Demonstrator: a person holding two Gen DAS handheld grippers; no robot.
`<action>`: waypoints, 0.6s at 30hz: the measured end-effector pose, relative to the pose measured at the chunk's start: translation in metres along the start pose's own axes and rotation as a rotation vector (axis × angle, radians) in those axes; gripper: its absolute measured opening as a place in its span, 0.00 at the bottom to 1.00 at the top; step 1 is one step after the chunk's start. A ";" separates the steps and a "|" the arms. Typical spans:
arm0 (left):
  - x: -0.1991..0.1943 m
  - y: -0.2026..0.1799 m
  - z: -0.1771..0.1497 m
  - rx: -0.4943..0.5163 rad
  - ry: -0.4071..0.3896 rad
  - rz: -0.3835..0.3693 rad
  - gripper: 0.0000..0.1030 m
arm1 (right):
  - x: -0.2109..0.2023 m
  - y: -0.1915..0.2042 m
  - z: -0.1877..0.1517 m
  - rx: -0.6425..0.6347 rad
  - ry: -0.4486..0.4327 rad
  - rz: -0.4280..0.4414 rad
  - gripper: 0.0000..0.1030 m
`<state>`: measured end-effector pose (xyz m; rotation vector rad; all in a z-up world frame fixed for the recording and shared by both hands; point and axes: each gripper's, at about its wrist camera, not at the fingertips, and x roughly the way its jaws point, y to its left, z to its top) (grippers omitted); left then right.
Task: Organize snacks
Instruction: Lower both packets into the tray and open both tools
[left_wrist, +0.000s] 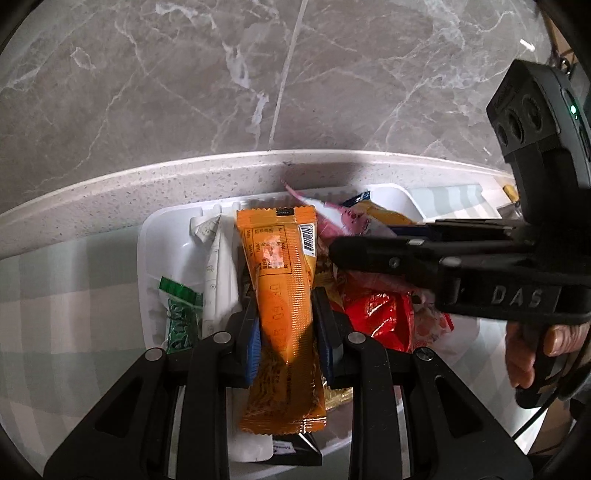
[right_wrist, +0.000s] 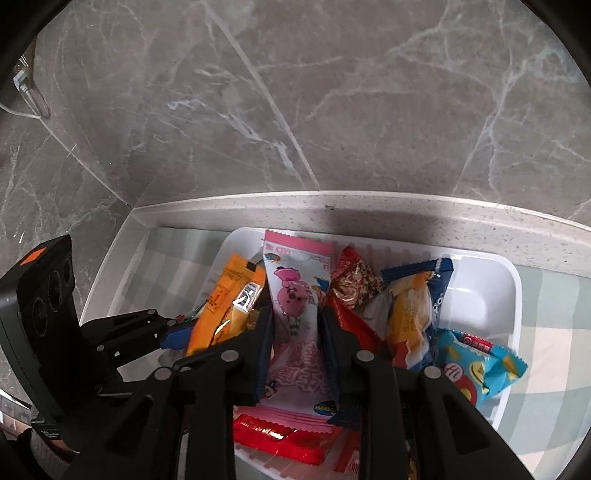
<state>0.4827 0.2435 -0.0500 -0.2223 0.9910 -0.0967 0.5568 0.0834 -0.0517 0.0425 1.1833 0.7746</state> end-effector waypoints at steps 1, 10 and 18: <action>0.001 0.000 0.001 0.001 -0.001 0.000 0.23 | 0.001 0.001 0.000 -0.007 -0.002 -0.004 0.27; 0.013 -0.009 0.004 0.009 -0.002 0.014 0.32 | 0.005 0.009 -0.004 -0.068 -0.003 -0.031 0.31; 0.005 -0.014 0.002 0.010 -0.005 0.011 0.47 | -0.008 0.009 -0.009 -0.062 -0.018 -0.038 0.35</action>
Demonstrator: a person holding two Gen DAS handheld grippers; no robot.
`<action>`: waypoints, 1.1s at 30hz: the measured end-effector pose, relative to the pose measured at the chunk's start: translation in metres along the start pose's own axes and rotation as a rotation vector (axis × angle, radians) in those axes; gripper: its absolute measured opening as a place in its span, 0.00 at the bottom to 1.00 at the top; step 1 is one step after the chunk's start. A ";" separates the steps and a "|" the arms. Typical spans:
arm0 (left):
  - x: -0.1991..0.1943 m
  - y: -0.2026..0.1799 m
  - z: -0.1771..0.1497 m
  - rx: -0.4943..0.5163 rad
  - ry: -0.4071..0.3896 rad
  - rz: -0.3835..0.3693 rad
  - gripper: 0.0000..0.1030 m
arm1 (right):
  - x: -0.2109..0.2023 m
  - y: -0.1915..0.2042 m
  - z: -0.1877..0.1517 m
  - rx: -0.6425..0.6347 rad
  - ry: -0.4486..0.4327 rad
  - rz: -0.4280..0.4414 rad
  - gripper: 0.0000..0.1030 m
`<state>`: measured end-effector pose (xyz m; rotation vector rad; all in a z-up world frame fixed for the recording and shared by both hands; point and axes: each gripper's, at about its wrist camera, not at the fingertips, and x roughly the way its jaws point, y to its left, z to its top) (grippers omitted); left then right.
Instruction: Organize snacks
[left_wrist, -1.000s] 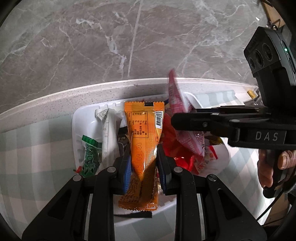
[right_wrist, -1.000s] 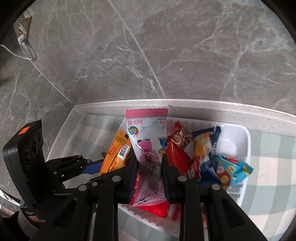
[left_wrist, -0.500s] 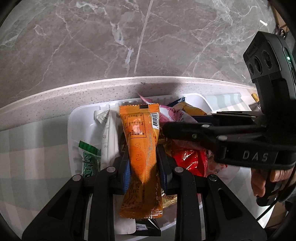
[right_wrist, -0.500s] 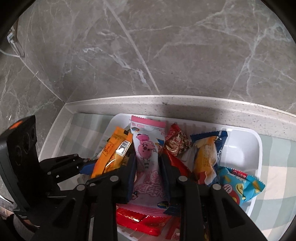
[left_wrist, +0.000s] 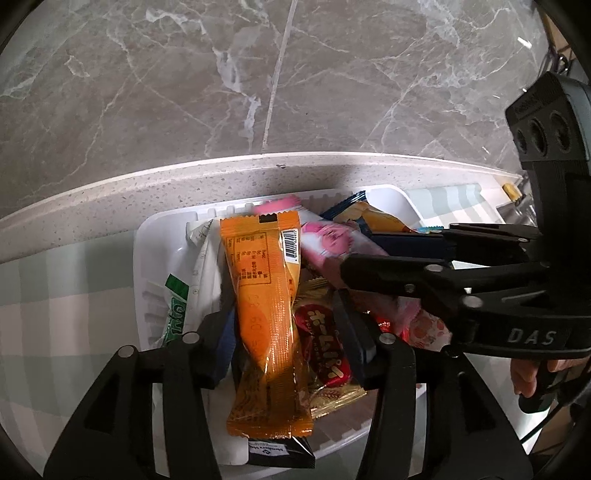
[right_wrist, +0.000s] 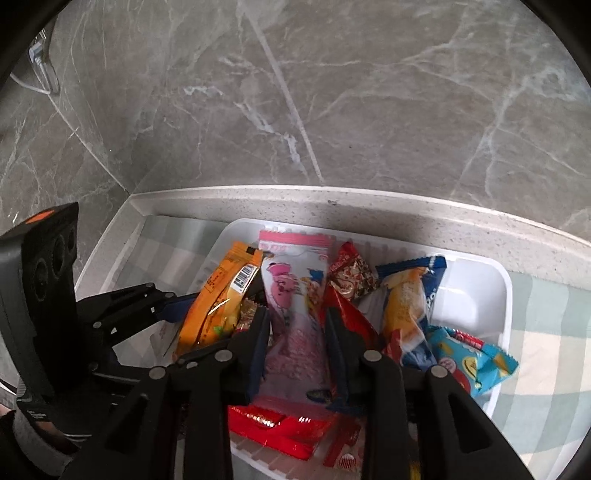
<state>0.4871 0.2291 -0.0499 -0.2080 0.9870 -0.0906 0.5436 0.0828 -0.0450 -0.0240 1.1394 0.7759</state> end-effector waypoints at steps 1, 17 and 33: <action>-0.001 -0.001 0.000 -0.001 0.000 0.002 0.47 | -0.003 -0.001 -0.002 0.000 -0.003 -0.001 0.37; -0.051 -0.005 -0.016 -0.042 -0.056 0.017 0.59 | -0.062 0.015 -0.019 -0.012 -0.090 0.001 0.43; -0.119 -0.049 -0.052 -0.027 -0.105 0.049 0.86 | -0.131 0.031 -0.086 -0.011 -0.158 -0.043 0.54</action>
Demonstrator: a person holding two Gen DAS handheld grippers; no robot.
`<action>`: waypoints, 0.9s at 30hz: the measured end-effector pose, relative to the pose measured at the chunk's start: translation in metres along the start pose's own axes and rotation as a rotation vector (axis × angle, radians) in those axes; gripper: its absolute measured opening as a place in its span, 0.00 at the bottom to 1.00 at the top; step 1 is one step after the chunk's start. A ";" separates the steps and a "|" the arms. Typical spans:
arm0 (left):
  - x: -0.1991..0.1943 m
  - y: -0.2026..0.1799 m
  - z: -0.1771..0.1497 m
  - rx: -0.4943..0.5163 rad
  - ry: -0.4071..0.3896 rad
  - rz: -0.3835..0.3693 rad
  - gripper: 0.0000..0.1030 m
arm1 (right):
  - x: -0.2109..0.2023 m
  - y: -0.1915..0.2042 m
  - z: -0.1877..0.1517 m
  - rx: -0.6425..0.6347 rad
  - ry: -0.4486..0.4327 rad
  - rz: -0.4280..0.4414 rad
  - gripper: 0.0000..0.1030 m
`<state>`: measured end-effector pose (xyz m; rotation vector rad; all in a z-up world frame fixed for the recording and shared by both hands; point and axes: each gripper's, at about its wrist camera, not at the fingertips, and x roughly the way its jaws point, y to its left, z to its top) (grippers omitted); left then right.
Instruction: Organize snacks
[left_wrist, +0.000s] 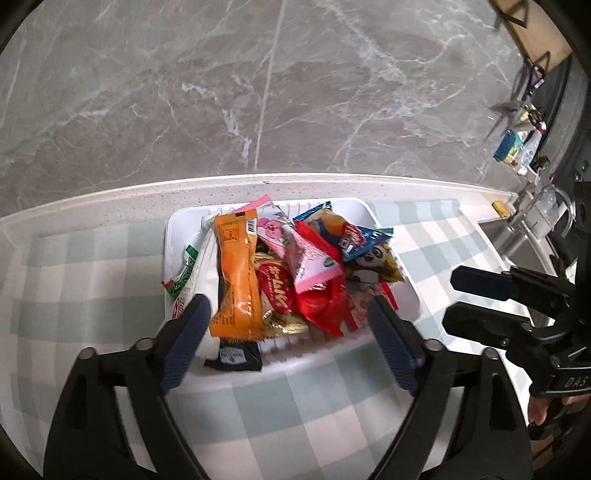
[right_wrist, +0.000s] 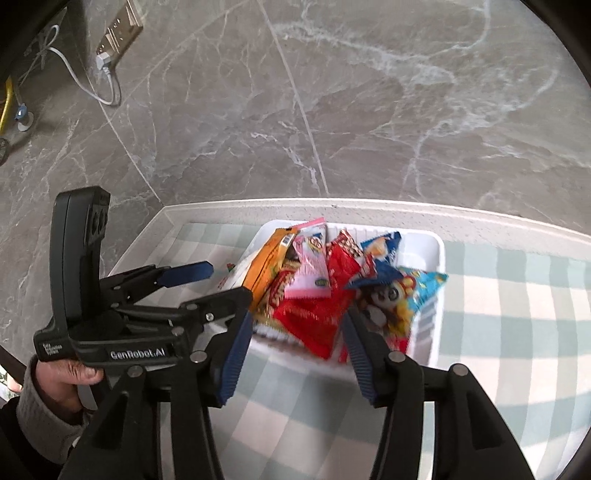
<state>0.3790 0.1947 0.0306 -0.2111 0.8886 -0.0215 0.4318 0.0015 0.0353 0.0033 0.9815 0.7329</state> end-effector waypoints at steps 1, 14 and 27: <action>-0.005 -0.004 -0.003 0.007 -0.003 0.006 0.86 | -0.005 0.000 -0.004 0.002 -0.004 -0.006 0.55; -0.058 -0.060 -0.025 0.106 -0.052 0.061 0.86 | -0.075 0.007 -0.045 0.005 -0.085 -0.074 0.63; -0.101 -0.093 -0.040 0.166 -0.094 0.088 0.87 | -0.119 0.019 -0.076 0.003 -0.128 -0.093 0.63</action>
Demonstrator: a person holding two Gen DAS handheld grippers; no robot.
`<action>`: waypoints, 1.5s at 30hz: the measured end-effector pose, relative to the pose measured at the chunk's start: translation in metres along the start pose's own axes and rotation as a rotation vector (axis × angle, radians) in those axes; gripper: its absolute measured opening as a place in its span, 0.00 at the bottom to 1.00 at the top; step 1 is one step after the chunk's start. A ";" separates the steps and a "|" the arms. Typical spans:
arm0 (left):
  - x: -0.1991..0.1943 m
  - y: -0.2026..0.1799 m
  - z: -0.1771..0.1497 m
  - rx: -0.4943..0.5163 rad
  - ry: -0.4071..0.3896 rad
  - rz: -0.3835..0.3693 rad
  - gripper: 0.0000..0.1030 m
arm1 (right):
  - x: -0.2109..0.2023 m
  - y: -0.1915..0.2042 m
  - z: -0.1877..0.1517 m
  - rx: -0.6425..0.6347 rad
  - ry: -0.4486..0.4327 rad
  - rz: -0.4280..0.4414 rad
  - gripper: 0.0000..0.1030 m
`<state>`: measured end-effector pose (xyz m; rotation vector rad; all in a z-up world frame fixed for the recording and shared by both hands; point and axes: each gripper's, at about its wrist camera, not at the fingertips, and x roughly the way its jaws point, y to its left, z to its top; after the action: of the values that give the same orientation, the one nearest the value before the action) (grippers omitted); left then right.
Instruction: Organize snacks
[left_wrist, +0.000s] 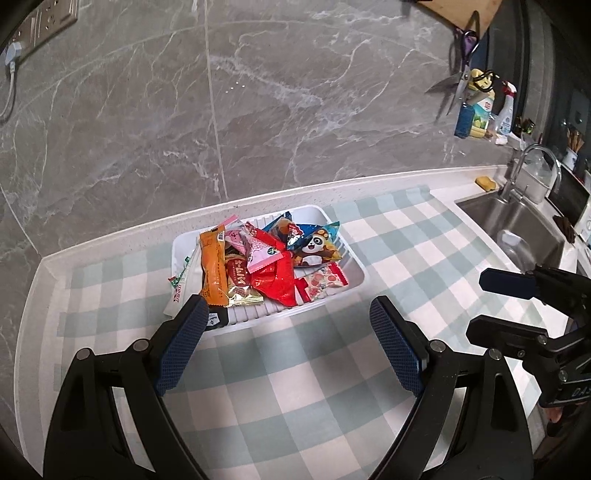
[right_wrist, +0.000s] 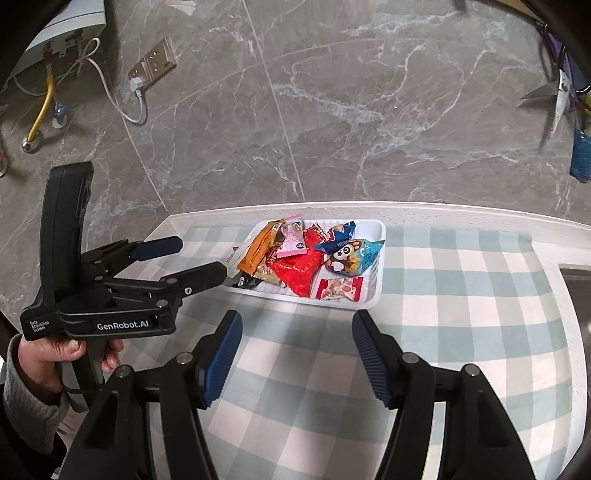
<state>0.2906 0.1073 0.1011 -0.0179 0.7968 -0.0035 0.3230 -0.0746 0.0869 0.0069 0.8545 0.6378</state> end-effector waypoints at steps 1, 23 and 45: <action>-0.003 -0.002 -0.001 0.004 -0.004 0.002 0.86 | -0.002 0.000 -0.001 0.000 -0.002 0.001 0.63; -0.034 -0.018 -0.004 0.052 -0.049 0.002 0.87 | -0.037 0.003 -0.018 0.013 -0.051 -0.016 0.64; -0.041 -0.022 -0.004 0.074 -0.064 0.006 0.87 | -0.044 0.002 -0.022 0.017 -0.062 -0.003 0.64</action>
<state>0.2596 0.0861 0.1280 0.0539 0.7324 -0.0269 0.2855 -0.1012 0.1036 0.0406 0.7997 0.6242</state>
